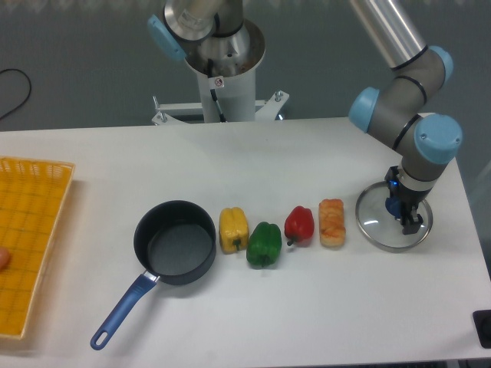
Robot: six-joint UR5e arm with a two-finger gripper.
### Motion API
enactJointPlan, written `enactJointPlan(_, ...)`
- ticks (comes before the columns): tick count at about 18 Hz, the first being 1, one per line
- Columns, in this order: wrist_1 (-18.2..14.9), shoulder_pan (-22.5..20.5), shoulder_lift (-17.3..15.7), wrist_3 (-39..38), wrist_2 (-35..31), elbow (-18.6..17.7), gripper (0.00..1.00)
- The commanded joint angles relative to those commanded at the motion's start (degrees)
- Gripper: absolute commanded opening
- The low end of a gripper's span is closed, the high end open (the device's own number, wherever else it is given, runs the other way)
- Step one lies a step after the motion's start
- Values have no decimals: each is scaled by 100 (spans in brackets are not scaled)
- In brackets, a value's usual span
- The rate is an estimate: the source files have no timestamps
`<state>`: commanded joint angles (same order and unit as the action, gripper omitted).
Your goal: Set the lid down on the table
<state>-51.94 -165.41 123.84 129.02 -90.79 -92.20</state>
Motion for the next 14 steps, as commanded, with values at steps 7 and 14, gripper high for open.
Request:
enactJointPlan(7,0,0,0,9,0,0,47)
enactJointPlan(14,0,0,0,0,0,0,57)
